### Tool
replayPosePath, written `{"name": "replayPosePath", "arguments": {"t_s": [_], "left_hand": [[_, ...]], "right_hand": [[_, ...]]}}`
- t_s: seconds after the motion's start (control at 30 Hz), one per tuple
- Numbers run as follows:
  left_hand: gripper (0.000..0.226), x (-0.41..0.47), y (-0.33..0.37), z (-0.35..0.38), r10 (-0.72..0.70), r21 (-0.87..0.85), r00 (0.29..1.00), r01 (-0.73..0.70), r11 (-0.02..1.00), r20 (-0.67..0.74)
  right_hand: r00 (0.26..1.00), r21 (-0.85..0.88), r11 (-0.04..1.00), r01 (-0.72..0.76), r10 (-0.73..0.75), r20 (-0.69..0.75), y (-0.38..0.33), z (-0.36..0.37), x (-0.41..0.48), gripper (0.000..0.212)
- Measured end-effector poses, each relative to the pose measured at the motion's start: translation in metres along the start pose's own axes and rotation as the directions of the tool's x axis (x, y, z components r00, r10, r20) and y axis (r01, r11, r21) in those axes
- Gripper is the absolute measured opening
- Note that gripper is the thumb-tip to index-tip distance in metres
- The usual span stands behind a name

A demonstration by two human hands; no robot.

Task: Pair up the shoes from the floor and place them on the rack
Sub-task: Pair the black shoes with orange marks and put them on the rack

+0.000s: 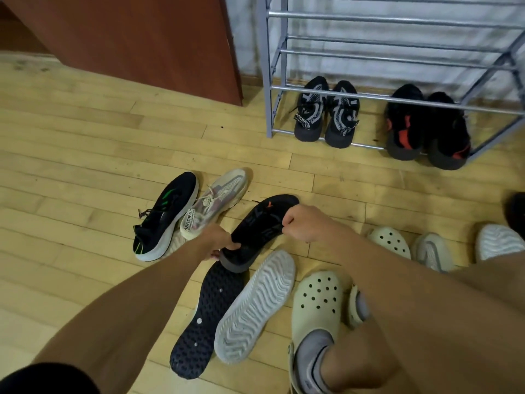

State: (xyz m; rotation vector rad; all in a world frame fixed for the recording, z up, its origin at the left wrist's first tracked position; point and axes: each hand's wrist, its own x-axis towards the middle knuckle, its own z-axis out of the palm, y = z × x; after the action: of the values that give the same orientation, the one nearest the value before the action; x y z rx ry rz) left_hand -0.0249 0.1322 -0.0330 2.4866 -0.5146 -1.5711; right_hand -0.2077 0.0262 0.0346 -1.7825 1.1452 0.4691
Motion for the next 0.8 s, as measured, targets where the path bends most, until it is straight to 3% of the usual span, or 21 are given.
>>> {"name": "replayPosePath", "arguments": {"t_s": [0.07,0.2,0.3,0.43,0.53,0.63,0.8], "left_hand": [[0.023,-0.022,0.003,-0.001,-0.010,-0.120,1.000,0.012,0.993,0.018],[0.020,-0.068,0.015,-0.016,0.074,-0.244,0.997,-0.076,0.967,-0.019],[0.024,-0.110,0.036,-0.037,0.188,-0.376,0.977,-0.212,0.902,-0.098],[0.025,-0.179,0.082,-0.059,0.375,-0.405,0.915,-0.402,0.821,-0.149],[0.030,-0.228,0.118,-0.060,0.471,-0.421,0.860,-0.508,0.751,-0.197],[0.030,-0.271,0.150,-0.056,0.539,-0.417,0.813,-0.578,0.702,-0.219],[0.017,-0.323,0.194,-0.040,0.641,-0.231,0.760,-0.647,0.727,-0.112]], "right_hand": [[0.999,-0.069,0.997,-0.033,0.032,-0.022,-0.004,-0.005,-0.014,0.017],[0.995,-0.125,0.992,-0.024,0.012,-0.095,-0.019,-0.030,-0.050,0.017],[0.987,-0.112,0.993,0.024,-0.041,-0.154,-0.031,-0.056,-0.080,0.028],[0.946,-0.086,0.983,0.163,-0.180,-0.271,-0.055,-0.092,-0.131,0.041],[0.897,0.059,0.951,0.304,-0.265,-0.353,-0.066,-0.114,-0.166,0.042],[0.832,0.262,0.866,0.425,-0.260,-0.490,-0.062,-0.141,-0.194,0.036],[0.806,0.425,0.743,0.518,-0.257,-0.533,-0.022,-0.180,-0.232,0.026]]}}
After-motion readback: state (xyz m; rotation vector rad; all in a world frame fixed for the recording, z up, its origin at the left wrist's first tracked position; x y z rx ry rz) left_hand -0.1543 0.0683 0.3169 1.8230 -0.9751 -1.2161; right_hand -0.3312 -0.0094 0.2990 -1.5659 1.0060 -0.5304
